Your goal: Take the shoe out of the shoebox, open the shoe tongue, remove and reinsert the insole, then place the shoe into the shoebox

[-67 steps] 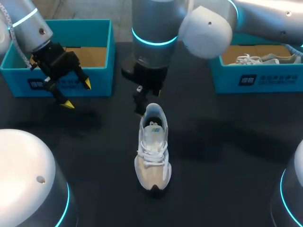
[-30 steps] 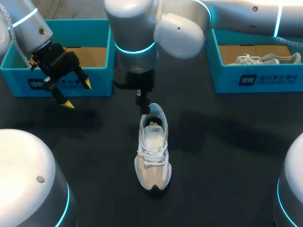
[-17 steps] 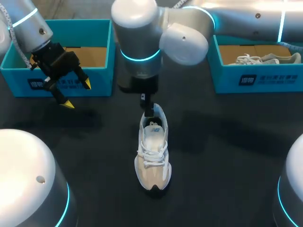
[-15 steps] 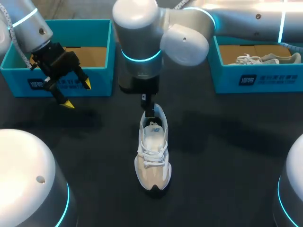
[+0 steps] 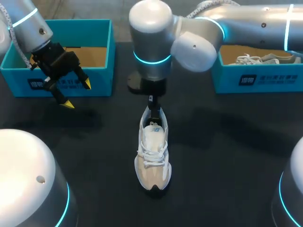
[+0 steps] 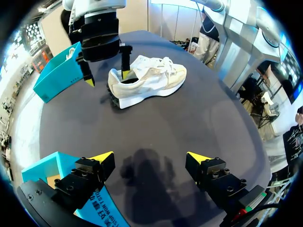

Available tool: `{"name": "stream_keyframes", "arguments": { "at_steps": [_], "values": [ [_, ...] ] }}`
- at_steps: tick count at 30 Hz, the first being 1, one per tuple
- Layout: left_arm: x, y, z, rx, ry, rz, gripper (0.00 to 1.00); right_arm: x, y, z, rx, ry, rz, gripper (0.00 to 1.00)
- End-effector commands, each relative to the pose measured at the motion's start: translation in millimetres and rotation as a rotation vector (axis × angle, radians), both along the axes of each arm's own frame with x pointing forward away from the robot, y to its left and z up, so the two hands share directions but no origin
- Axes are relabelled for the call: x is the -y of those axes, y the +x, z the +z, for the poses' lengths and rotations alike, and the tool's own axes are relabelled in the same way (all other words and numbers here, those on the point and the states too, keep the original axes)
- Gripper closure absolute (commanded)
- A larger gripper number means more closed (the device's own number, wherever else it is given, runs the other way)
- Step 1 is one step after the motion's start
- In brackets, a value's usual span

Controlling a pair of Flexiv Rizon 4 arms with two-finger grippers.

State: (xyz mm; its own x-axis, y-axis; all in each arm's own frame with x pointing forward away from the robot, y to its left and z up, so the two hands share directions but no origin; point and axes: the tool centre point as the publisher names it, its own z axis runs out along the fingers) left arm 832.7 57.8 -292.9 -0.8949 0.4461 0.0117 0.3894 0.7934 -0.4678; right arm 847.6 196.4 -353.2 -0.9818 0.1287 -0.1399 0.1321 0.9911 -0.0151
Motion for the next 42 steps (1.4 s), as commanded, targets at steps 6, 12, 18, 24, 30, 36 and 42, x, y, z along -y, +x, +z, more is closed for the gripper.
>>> {"name": "stream_keyframes", "arguments": {
  "at_steps": [6, 12, 18, 24, 30, 36, 42],
  "values": [
    [-0.3, -0.7, 0.2, 0.001, 0.002, 0.000, 0.00, 3.9, 5.3, -18.7, -0.014, 0.032, 0.001, 0.00],
    [-0.3, -0.7, 0.2, 0.001, 0.002, 0.000, 0.00, 1.2, 5.4, -27.5, -0.030, 0.031, -0.003, 0.00],
    [-0.3, -0.7, 0.2, 0.001, 0.002, 0.000, 0.00, -1.2, 7.0, -35.8, -0.051, 0.025, -0.007, 0.00],
    [-0.3, -0.7, 0.2, 0.001, 0.002, 0.000, 0.00, -1.2, 9.9, -43.5, -0.077, 0.013, -0.015, 0.00],
    [-0.3, -0.7, 0.2, 0.001, 0.002, 0.000, 0.00, -0.6, 9.8, -48.0, -0.090, 0.007, -0.021, 0.24],
    [-0.3, -0.7, 0.2, 0.001, 0.002, 0.000, 0.00, 0.6, 4.5, -49.4, -0.091, 0.002, -0.027, 0.46],
    [-0.3, -0.7, 0.2, 0.001, 0.002, 0.000, 0.00, 1.6, -0.6, -49.7, -0.091, -0.001, -0.035, 0.53]
  ]
}}
